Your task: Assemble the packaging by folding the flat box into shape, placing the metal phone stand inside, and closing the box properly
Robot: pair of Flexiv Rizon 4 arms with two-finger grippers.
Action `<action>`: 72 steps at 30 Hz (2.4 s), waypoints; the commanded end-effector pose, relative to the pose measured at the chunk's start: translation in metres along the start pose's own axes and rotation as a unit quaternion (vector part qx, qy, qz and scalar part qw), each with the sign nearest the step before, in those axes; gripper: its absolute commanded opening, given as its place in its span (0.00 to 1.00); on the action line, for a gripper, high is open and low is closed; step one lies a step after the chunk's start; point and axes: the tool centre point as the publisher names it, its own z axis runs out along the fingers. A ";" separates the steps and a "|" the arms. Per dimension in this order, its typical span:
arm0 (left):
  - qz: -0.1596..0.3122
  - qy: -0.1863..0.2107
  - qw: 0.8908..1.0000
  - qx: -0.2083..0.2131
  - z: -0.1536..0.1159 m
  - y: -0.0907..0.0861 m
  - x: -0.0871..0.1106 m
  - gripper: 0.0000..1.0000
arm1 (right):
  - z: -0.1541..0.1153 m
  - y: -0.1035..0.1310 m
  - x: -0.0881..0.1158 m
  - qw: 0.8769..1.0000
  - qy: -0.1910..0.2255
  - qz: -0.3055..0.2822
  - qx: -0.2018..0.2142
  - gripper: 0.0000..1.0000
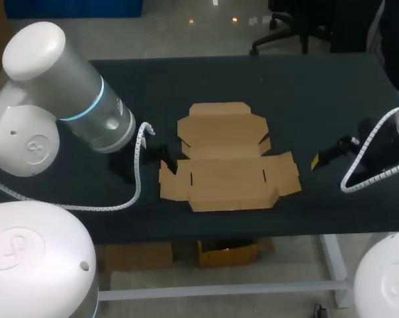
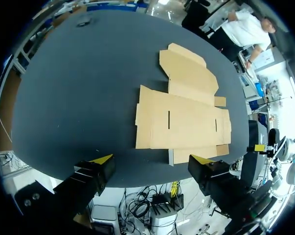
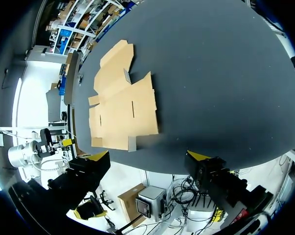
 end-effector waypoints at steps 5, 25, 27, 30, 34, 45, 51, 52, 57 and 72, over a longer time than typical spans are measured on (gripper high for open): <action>0.000 -0.002 1.000 0.001 0.000 0.000 0.001 1.00 | -0.002 -0.001 0.000 1.000 0.001 0.000 0.000 1.00; 0.030 0.039 0.999 0.012 -0.031 -0.005 -0.007 1.00 | -0.033 0.012 -0.010 0.999 0.025 -0.013 -0.029 1.00; 0.032 0.040 0.999 0.013 -0.030 -0.009 -0.007 1.00 | -0.032 0.017 -0.010 0.999 0.022 -0.014 -0.032 1.00; 0.034 0.049 0.998 0.010 -0.029 -0.018 -0.009 1.00 | -0.031 0.028 -0.008 0.999 0.029 -0.024 -0.032 1.00; 0.046 0.059 0.997 0.006 -0.029 -0.029 -0.011 1.00 | -0.031 0.046 -0.006 0.997 0.041 -0.044 -0.037 1.00; 0.069 0.087 0.994 0.004 -0.027 -0.061 -0.013 1.00 | -0.008 0.095 -0.003 0.997 0.064 -0.049 -0.016 1.00; 0.080 0.100 0.992 0.008 -0.022 -0.076 -0.009 1.00 | 0.004 0.113 0.004 0.996 0.081 -0.043 -0.012 1.00; 0.080 0.101 0.992 0.008 -0.021 -0.078 -0.008 1.00 | 0.007 0.116 0.006 0.996 0.083 -0.044 -0.012 1.00; 0.090 0.108 0.990 0.005 -0.017 -0.089 -0.004 1.00 | 0.016 0.128 0.009 0.994 0.096 -0.052 -0.012 1.00; 0.102 0.132 0.986 0.002 -0.013 -0.118 -0.005 1.00 | 0.047 0.177 0.011 0.988 0.125 -0.091 -0.012 1.00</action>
